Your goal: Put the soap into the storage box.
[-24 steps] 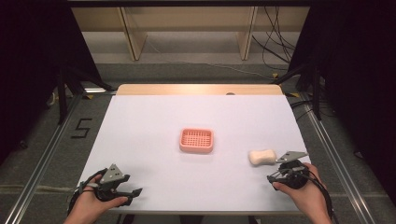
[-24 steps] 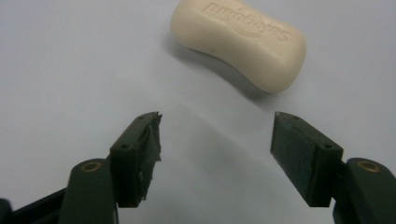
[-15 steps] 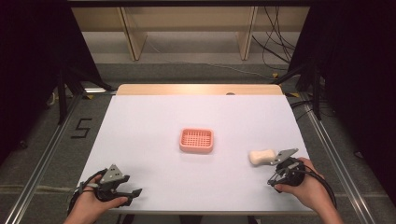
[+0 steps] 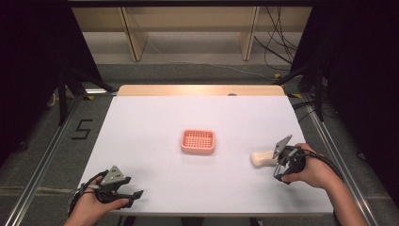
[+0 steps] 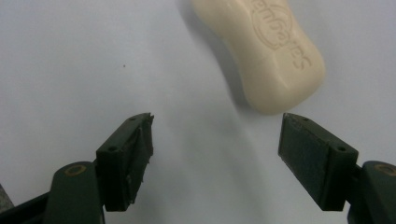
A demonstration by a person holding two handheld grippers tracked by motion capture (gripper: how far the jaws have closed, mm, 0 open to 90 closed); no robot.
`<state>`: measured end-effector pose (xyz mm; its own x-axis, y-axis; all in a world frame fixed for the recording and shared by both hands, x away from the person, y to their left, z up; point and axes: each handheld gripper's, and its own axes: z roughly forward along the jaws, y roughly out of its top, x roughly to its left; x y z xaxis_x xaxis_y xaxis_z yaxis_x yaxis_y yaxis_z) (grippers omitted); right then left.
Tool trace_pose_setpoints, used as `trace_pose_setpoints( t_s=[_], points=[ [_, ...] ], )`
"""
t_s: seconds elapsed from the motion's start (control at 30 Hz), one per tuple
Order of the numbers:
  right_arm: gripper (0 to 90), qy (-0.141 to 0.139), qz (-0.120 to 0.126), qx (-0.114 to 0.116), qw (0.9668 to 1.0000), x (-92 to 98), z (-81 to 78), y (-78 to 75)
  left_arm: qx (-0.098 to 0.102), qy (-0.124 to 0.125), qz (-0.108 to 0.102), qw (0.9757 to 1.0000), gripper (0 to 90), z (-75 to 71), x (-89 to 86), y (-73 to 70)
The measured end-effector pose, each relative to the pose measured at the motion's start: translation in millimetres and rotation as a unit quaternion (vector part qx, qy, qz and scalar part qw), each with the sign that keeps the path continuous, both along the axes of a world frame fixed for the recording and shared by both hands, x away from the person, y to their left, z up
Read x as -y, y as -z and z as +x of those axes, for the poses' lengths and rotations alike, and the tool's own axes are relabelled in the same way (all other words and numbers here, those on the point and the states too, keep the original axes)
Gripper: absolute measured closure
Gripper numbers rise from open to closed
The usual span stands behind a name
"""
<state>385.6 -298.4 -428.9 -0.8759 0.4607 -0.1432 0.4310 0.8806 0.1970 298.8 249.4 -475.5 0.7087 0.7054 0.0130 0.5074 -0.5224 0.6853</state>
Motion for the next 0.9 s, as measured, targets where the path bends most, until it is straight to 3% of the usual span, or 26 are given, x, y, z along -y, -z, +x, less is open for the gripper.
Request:
trace_pose_setpoints(
  t_s=[0.07,0.1,0.13,0.23,0.33,0.57,0.9],
  points=[
    [27.0,0.003,-0.004,-0.007,1.0,-0.8,2.6,-1.0,0.001,0.002,0.001,1.0,29.6,0.5,-0.1,0.3],
    [27.0,-0.01,-0.01,-0.017,0.9998,-1.8,8.5,-2.4,-0.003,0.0,-0.001,1.0,29.6,0.0,0.0,0.2],
    [27.1,-0.016,-0.013,-0.014,0.9997,-2.4,10.4,-3.2,-0.014,-0.013,-0.016,0.9997,29.6,-2.5,2.1,1.1],
    [27.0,-0.008,-0.013,-0.016,0.9998,-4.9,17.6,-5.4,-0.007,-0.006,-0.006,0.9999,29.6,-0.8,0.8,0.7],
    [26.9,-0.018,-0.014,-0.018,0.9996,-8.3,25.2,-5.7,0.0,0.003,0.003,1.0,29.6,0.6,-0.2,0.1],
    [27.2,-0.054,-0.019,-0.028,0.998,-16.4,41.5,-3.6,-0.006,-0.007,-0.008,0.9999,29.6,-1.2,0.7,0.5],
    [26.8,-0.066,-0.019,-0.031,0.9972,-25.2,55.6,-1.4,-0.01,-0.01,-0.011,0.9998,29.6,-1.8,1.1,0.8]
  ],
)
